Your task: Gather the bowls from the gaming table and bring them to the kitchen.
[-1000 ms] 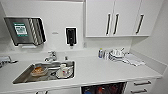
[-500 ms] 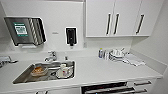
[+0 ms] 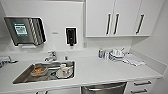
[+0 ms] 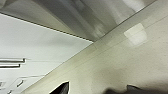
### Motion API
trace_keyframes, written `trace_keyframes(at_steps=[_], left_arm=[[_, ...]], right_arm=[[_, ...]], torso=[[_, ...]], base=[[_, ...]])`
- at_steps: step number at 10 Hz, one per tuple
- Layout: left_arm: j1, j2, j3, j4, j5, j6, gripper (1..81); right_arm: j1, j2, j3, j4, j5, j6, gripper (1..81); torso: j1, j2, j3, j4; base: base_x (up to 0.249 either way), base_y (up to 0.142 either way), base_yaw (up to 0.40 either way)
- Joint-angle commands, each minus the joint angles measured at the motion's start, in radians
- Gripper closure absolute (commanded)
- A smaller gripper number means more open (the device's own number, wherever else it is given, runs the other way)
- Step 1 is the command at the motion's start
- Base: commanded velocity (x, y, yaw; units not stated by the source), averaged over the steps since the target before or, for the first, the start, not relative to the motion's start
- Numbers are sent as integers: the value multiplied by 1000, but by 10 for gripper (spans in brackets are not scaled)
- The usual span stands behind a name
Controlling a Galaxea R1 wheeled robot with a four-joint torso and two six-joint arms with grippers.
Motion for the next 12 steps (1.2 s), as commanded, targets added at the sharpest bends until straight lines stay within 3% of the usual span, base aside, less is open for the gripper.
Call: trace_keyframes(at_steps=[1,2,4,6,12], left_arm=[[-29,2,1,0,32,8,10],[-29,2,-5,-1,19,10,10],[-32,3,-62,-3,-77,10,10],[-53,8,-82,-14,-80,10,10],[-95,-1,-157,-20,-63,7,10]], right_arm=[[-128,51,-100,-315,62,-10,10],[-160,64,-121,-372,66,-8,10],[-228,110,-230,-437,71,-9,10],[-277,138,-304,-484,65,-8,10],[-395,215,-470,-519,65,-10,10]], torso=[[0,0,0,0],[0,0,0,0],[0,0,0,0],[0,0,1,0],[0,0,1,0]], base=[[0,0,0],[0,0,0],[0,0,0],[0,0,0],[0,0,0]])
